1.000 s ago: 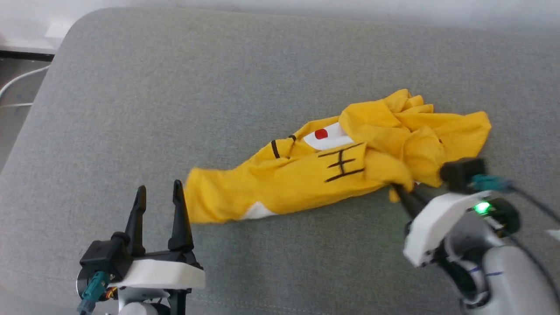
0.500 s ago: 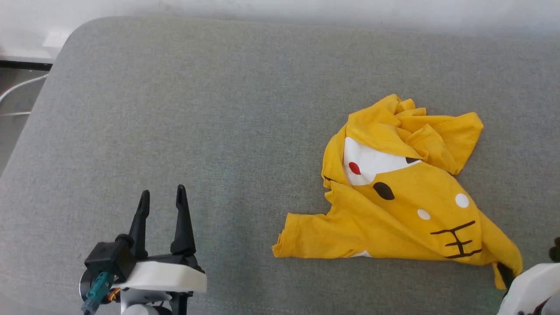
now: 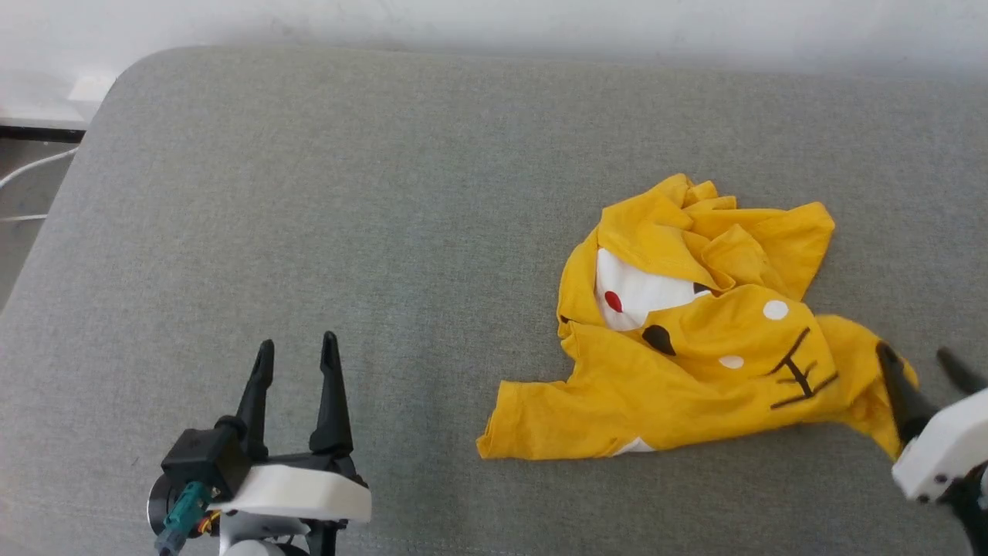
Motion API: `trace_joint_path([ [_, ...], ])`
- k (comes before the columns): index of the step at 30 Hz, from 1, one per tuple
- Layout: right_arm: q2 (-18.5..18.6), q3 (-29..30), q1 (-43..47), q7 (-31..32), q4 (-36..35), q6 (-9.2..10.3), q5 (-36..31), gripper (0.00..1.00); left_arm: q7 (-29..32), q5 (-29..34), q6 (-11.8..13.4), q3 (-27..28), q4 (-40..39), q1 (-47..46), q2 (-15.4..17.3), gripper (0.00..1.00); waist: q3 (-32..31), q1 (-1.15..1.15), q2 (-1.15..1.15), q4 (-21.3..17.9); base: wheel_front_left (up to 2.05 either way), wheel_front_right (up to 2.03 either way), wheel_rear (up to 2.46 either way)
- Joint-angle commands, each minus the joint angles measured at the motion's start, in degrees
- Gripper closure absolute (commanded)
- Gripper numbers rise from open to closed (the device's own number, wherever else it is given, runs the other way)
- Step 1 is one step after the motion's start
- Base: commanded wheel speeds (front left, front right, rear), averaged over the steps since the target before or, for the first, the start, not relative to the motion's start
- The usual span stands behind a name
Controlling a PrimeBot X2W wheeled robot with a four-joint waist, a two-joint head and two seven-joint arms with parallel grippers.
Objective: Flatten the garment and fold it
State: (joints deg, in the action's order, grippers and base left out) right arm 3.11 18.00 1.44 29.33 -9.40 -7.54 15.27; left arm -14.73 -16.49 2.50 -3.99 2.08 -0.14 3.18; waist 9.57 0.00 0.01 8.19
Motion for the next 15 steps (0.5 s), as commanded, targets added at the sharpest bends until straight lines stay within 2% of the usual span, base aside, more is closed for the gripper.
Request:
trace_joint_path([
  [1,1.0,-0.8,-2.7,1.3,-3.9,0.05,-0.5,0.00,-0.3,0.8,-0.3,-0.2,-0.2,0.1,-0.2,0.00,0.4,0.00,-0.01,0.1,0.00,0.00,0.00],
  [8,4.1,-5.5,-11.4,9.3,-9.6,0.05,1.4,0.00,-0.3,1.4,-0.4,-1.0,-0.5,-0.5,-0.2,0.00,1.8,0.00,-0.01,1.1,0.00,0.00,0.00],
  [11,5.0,-8.1,-14.5,12.4,-7.9,0.05,1.5,0.00,-0.3,1.3,-0.5,-1.2,-0.6,-0.9,-0.3,0.00,2.6,0.00,-0.01,1.7,0.00,0.00,0.00],
  [15,7.8,-12.9,-17.9,16.8,-2.2,0.05,0.8,0.00,-0.3,1.1,-0.6,-1.4,-0.8,-1.6,-0.3,0.00,4.0,0.00,-0.01,2.7,0.00,0.00,0.00],
])
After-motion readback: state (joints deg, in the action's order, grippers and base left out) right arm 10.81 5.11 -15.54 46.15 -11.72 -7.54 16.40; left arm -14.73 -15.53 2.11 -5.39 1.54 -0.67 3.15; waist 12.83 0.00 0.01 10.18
